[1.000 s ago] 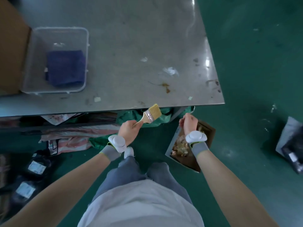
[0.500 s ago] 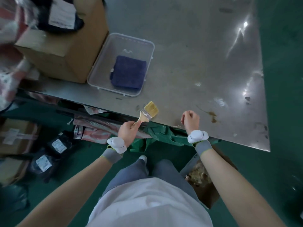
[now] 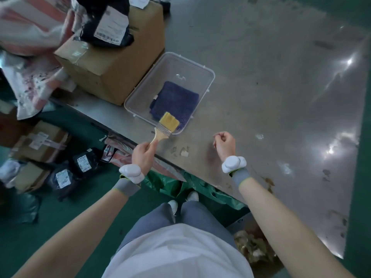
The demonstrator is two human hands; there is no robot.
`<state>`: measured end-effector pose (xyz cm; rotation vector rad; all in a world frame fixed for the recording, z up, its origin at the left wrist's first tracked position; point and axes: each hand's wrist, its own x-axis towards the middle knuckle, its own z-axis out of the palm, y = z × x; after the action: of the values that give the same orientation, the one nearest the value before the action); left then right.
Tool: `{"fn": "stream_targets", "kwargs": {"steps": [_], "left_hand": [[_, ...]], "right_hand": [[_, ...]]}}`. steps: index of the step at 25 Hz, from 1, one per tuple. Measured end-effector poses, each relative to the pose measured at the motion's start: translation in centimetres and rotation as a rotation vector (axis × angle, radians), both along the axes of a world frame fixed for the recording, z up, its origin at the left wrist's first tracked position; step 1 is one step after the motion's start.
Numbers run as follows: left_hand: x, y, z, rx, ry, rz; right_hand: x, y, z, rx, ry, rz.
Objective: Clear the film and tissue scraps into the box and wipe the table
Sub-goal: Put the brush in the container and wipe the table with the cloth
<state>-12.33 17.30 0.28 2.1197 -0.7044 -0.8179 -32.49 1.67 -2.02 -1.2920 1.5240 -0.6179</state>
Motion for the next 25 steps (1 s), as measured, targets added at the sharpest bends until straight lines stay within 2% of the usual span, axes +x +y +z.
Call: {"fn": "stream_targets", "kwargs": {"steps": [4,6,8,12,17,21,25], "left_hand": [[1.7,-2.3,0.2,0.010,-0.046,0.172],[2.5,-3.5,0.6,0.014,-0.057,0.214],[3.5,-4.5,0.5,0.010,-0.055,0.241],[4.8,-5.7,0.3,0.024,-0.027,0.278],[7.4,-5.7,0.0,0.016,-0.005,0.279],[9.3,-5.6,-0.4,0.040,0.009,0.253],[10.3,-6.1,-0.3,0.043,0.029,0.233]], "right_hand": [[3.8,-4.2,1.1,-0.105,0.039,0.242],[5.8,-6.0,1.3,-0.239,0.079,0.369],[7.9,-7.8,1.4,-0.349,0.183,0.550],[11.2,-10.5,2.0,-0.384,0.371,0.812],[14.5,-12.4,1.6,-0.271,0.554,0.859],[16.0,-12.2,1.2,-0.281,0.744,0.837],[17.3,-11.8,1.7,-0.229,0.744,0.783]]}}
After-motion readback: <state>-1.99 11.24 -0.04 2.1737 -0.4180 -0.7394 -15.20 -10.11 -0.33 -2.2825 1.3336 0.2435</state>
